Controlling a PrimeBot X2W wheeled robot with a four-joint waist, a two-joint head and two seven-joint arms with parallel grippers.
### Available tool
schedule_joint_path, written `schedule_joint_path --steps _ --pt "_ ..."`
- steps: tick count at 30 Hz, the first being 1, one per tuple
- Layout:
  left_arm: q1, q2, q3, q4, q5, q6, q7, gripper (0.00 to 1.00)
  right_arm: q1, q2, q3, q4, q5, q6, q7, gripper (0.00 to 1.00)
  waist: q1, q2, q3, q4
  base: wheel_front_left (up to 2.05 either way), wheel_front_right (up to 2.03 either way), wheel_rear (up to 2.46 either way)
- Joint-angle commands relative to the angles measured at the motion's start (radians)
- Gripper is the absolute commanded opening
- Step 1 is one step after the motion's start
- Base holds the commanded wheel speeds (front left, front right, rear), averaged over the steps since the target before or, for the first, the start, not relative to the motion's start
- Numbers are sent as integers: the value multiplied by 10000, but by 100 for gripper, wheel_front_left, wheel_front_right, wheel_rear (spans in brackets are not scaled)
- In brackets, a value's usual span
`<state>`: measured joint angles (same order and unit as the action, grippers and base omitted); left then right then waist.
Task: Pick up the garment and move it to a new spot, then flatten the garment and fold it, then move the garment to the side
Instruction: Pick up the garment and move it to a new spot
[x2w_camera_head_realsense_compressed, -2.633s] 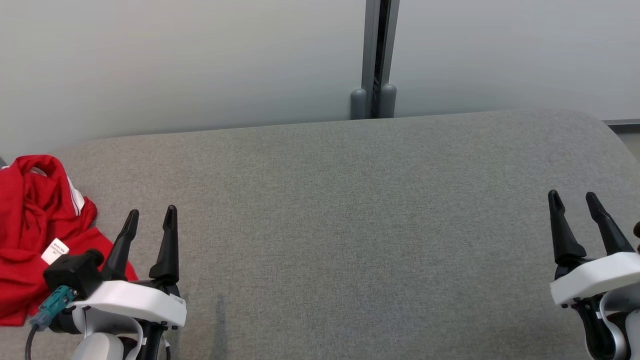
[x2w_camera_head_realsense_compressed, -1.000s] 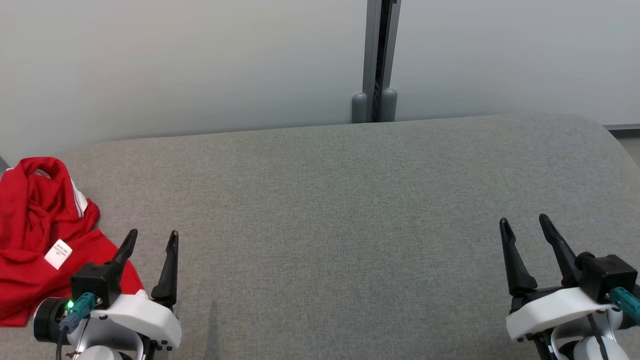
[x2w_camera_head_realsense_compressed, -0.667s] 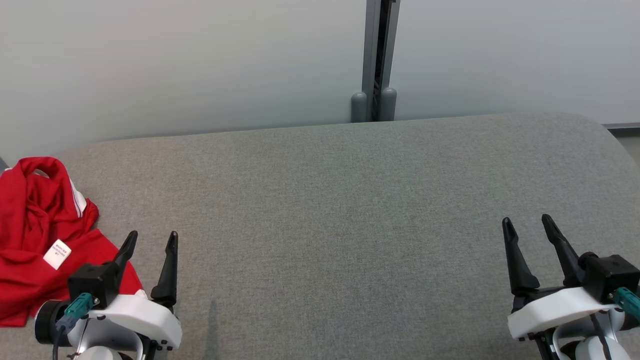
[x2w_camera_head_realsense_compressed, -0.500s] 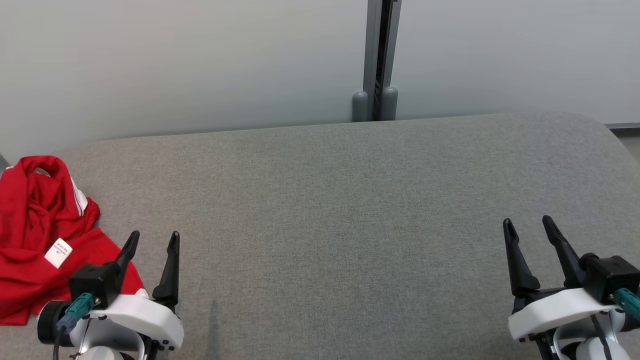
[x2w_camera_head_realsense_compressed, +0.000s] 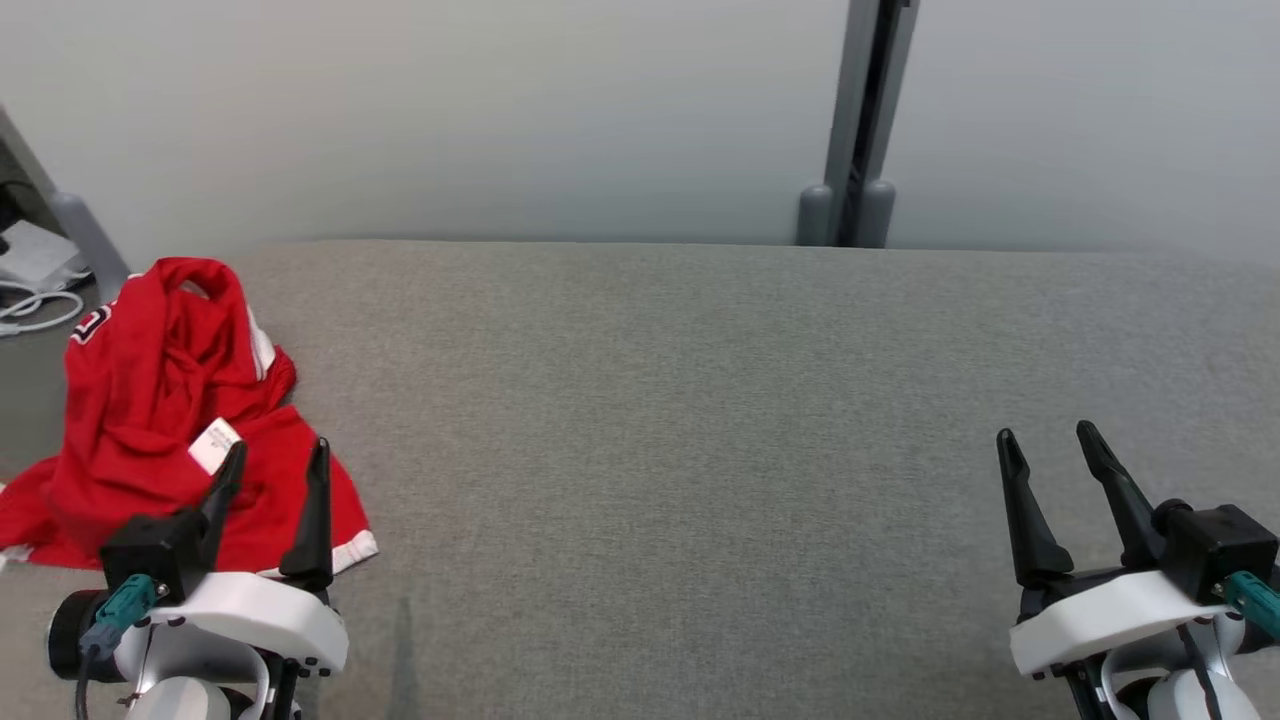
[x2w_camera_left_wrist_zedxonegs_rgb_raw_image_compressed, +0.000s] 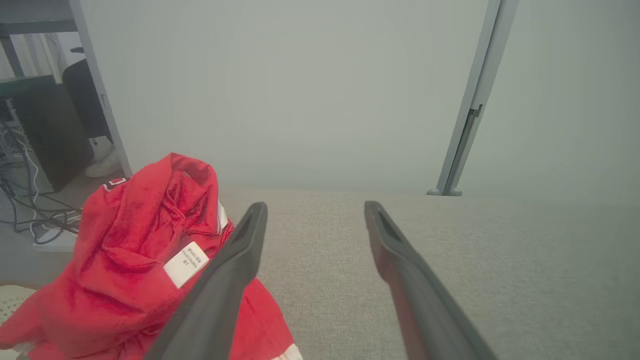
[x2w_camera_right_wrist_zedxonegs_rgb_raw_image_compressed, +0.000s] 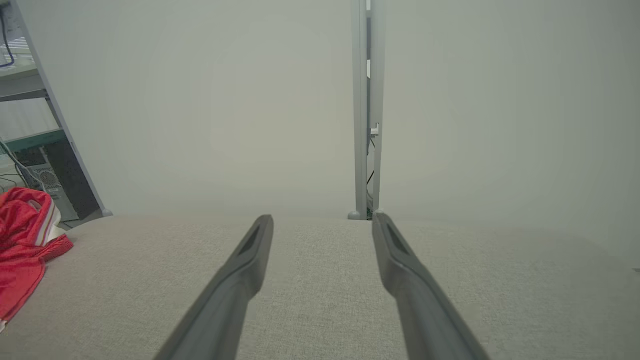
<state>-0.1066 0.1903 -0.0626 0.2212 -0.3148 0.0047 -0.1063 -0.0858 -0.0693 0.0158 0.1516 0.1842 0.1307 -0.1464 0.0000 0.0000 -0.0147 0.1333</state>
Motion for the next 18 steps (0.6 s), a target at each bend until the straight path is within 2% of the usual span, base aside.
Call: schedule_joint_path --steps 1,4,6,18 --pt "-62 80 90 -26 -71 78 -80 100 -3 -50 47 -73 -21 0 24 100 0 0 38 538 0 0 0" --pt "-14 116 231 -32 -178 138 -114 100 -58 -43 179 -149 -17 0 73 100 0 0 46 862 0 0 0" --pt "91 162 396 -53 -254 245 -187 100 -95 -32 365 -243 35 0 117 100 0 0 50 1363 0 0 0" --pt "346 352 681 -249 -454 436 -244 100 -136 40 705 -368 165 0 193 100 0 0 11 2665 0 0 0"
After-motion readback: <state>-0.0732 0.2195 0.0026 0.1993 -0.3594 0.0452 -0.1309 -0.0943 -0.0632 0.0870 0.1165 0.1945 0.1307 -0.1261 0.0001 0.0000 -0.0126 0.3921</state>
